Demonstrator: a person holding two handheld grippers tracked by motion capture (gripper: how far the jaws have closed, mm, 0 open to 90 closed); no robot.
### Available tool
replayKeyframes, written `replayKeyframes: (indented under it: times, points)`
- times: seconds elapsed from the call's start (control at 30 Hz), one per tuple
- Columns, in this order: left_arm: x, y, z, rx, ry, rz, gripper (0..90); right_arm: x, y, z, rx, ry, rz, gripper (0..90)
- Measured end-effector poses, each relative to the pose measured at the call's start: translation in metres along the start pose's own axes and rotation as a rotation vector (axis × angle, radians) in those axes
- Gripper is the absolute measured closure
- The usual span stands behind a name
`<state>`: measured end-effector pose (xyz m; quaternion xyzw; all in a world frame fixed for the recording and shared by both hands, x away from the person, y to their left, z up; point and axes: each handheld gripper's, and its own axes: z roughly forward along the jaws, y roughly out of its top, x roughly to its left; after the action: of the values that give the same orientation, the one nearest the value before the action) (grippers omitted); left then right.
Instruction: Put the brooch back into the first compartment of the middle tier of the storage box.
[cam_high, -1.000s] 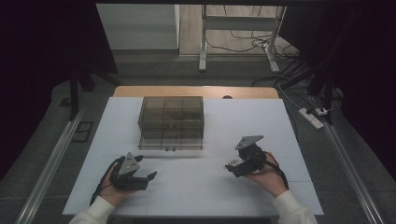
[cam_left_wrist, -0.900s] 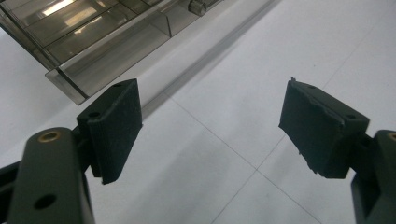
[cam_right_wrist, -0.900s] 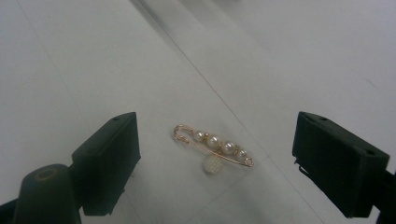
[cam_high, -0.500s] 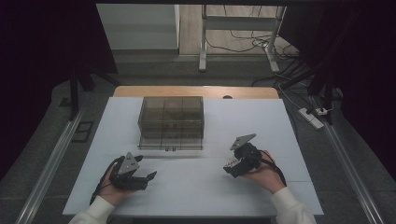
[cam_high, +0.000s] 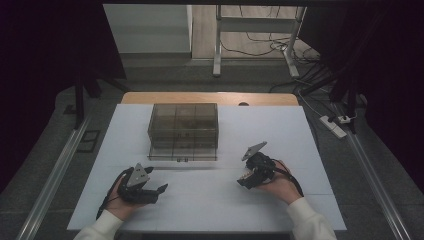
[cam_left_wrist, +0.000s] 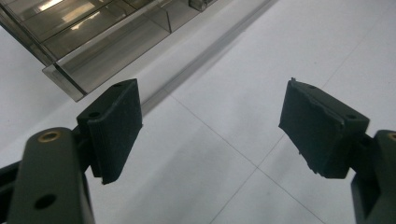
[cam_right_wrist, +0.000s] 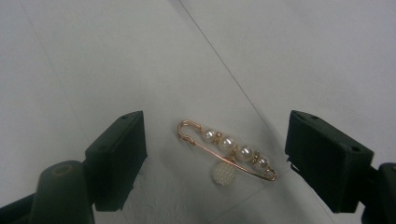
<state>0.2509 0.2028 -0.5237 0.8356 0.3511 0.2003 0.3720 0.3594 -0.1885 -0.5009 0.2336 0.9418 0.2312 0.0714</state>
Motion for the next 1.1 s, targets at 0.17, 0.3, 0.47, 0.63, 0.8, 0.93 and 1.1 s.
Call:
replayKeyframes:
  times: [0.17, 0.3, 0.47, 0.63, 0.8, 0.93, 1.1]
  points:
    - [-0.0001, 0.0, 0.0002, 0.002, -0.002, 0.002, 20.7, -0.0031, -0.0011, 0.0011, 0.014, 0.001, -0.006, 28.1]
    - [-0.0002, -0.0001, -0.0002, 0.001, -0.003, 0.0, 20.7, -0.0055, -0.0023, 0.0046, 0.041, 0.0, -0.008, 32.2]
    - [-0.0002, 0.0, -0.0001, 0.002, -0.006, -0.001, 20.7, -0.0073, -0.0022, 0.0039, 0.041, 0.0, -0.002, 37.8]
    - [-0.0006, 0.0, -0.0001, 0.003, -0.006, 0.002, 20.7, -0.0059, -0.001, 0.0028, 0.052, 0.001, -0.02, 48.1]
    - [-0.0006, -0.0002, -0.0009, 0.001, -0.006, 0.001, 20.8, -0.0026, -0.0001, 0.0008, 0.059, 0.014, -0.038, 70.0]
    - [-0.0008, -0.0004, -0.0008, 0.004, -0.006, 0.005, 20.9, -0.0023, -0.0007, 0.0, 0.054, 0.015, -0.044, 75.5]
    - [-0.0005, -0.0004, -0.0006, 0.005, -0.004, 0.005, 20.9, -0.0018, -0.0009, -0.0005, 0.05, 0.011, -0.046, 76.1]
